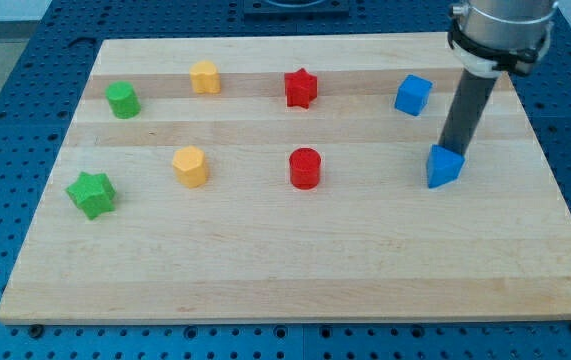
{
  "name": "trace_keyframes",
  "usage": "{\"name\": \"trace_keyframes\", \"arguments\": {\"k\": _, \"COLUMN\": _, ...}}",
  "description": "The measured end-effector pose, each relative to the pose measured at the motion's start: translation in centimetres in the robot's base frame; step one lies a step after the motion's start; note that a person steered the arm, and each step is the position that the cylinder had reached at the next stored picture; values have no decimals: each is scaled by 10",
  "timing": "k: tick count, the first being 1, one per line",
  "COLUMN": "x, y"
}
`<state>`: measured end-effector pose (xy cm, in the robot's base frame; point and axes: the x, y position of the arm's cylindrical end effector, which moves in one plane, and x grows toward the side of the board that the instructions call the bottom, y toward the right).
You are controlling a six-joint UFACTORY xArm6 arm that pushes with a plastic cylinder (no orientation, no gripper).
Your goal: Push the blue triangle towards the bottom right
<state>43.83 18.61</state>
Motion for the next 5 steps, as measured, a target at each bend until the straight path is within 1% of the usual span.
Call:
{"name": "trace_keyframes", "arguments": {"k": 1, "x": 25, "y": 5}}
{"name": "trace_keyframes", "arguments": {"k": 2, "x": 25, "y": 5}}
{"name": "trace_keyframes", "arguments": {"k": 3, "x": -7, "y": -4}}
{"name": "trace_keyframes", "arguments": {"k": 4, "x": -1, "y": -18}}
{"name": "trace_keyframes", "arguments": {"k": 5, "x": 38, "y": -20}}
